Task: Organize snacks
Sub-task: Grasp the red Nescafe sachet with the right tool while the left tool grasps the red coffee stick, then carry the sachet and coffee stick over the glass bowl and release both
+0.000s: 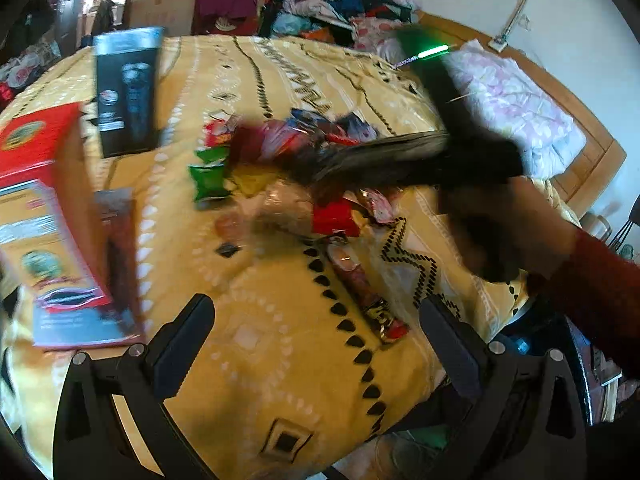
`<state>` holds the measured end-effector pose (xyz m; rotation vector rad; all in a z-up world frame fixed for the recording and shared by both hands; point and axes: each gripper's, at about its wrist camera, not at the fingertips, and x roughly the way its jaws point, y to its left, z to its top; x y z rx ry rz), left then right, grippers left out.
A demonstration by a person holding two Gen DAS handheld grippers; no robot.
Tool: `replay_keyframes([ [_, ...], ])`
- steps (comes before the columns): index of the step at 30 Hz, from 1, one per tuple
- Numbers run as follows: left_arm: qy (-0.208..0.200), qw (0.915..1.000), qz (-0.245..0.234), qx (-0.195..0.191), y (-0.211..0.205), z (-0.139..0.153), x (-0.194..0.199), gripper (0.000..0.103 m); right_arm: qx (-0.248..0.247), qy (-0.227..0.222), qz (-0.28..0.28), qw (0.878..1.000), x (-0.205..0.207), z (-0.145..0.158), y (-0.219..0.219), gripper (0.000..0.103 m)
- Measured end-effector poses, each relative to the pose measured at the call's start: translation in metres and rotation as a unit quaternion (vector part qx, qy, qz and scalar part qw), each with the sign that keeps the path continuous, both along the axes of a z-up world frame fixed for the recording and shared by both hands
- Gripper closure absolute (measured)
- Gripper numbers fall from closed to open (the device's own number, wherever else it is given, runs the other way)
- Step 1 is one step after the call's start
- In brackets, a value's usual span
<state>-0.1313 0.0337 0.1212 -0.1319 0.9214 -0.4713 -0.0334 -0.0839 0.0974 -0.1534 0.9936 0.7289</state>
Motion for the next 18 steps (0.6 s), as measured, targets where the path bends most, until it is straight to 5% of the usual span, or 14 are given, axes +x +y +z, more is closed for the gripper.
replay_keyframes([
  [6, 0.03, 0.9992, -0.028, -0.001, -0.065, -0.028, 0.038, 0.002, 0.082, -0.006, -0.181, 0.98, -0.04, 0.026, -0.102, 0.073],
  [9, 0.049, 0.9983, -0.027, 0.018, -0.086, -0.05, 0.05, 0.02, 0.105, 0.019, -0.235, 0.966, -0.051, 0.015, -0.135, 0.073],
  [13, 0.091, 0.9951, 0.005, 0.039, -0.087, -0.083, 0.058, 0.062, 0.12, 0.038, -0.256, 0.959, -0.062, 0.006, -0.158, 0.073],
  [18, 0.101, 0.9943, 0.008, 0.031, -0.085, -0.096, 0.055, 0.062, 0.121, 0.04, -0.246, 0.961, -0.063, 0.006, -0.152, 0.073],
])
